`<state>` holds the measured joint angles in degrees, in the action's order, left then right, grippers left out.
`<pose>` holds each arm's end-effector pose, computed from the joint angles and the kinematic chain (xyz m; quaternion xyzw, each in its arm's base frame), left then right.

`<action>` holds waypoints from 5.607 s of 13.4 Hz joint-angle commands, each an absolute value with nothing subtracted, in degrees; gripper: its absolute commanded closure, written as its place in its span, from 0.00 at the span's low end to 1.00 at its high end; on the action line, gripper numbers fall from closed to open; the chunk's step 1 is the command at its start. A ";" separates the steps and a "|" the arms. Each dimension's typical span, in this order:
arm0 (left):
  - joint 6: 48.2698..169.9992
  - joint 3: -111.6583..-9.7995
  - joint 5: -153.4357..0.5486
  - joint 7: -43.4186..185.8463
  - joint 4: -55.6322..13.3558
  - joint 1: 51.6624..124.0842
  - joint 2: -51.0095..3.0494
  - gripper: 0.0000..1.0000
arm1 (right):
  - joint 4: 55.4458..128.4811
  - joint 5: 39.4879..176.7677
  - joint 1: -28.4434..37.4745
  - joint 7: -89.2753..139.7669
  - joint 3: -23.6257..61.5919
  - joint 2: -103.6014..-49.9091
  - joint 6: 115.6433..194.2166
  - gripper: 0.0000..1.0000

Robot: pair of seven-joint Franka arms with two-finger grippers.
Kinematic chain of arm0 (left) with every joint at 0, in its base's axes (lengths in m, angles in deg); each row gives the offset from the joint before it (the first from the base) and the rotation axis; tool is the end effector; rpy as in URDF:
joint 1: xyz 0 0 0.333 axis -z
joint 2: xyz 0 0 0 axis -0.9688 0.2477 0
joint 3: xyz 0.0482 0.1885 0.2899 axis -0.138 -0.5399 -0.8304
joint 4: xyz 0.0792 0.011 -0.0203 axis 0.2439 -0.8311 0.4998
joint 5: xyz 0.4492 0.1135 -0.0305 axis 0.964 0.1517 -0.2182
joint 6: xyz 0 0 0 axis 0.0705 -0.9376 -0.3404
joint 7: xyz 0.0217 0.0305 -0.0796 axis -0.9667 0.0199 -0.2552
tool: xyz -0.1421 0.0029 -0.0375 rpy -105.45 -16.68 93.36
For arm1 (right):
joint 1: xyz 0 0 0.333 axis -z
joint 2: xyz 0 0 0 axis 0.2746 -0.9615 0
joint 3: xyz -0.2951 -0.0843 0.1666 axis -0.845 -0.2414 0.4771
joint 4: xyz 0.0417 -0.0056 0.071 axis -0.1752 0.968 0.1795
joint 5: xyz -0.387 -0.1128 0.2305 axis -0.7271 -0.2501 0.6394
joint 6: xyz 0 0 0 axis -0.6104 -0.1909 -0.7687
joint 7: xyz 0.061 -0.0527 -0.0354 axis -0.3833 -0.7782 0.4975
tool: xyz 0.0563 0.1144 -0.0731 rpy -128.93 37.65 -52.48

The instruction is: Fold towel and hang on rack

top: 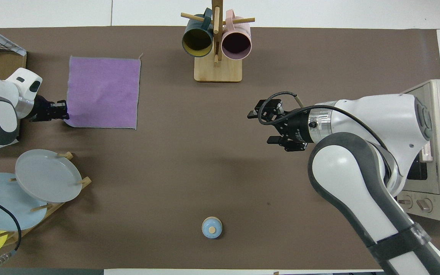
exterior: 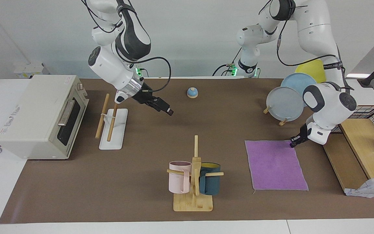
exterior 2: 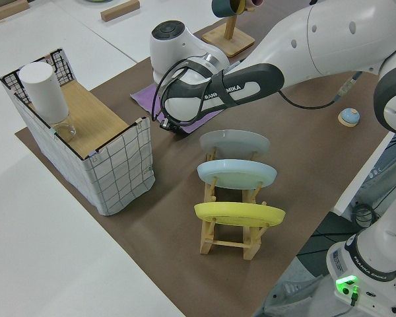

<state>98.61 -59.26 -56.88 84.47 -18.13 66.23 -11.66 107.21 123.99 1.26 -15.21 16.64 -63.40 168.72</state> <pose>0.7021 0.0563 0.2593 0.9940 0.0951 -0.0039 0.0538 0.6005 0.2537 0.4032 -0.8831 0.3318 0.0659 0.3251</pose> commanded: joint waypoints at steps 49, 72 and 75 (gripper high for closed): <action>99.35 -58.83 -72.05 88.63 -22.60 76.19 -17.33 1.00 | 107.39 129.22 -3.83 -23.71 16.70 -64.49 177.43 0.00; 99.94 -55.06 -79.61 -12.29 -22.86 92.71 -35.10 1.00 | 100.02 148.38 -16.14 -51.82 17.32 -70.82 192.99 0.00; 99.86 -55.14 -79.61 -13.45 -22.86 93.50 -35.10 1.00 | 98.96 148.20 -15.62 -52.71 17.23 -71.43 192.90 0.00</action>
<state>98.66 -54.39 -78.37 -12.22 -20.64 92.44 -33.19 100.52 147.21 -16.52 -52.23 17.02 -70.60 192.45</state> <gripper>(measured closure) 0.982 0.000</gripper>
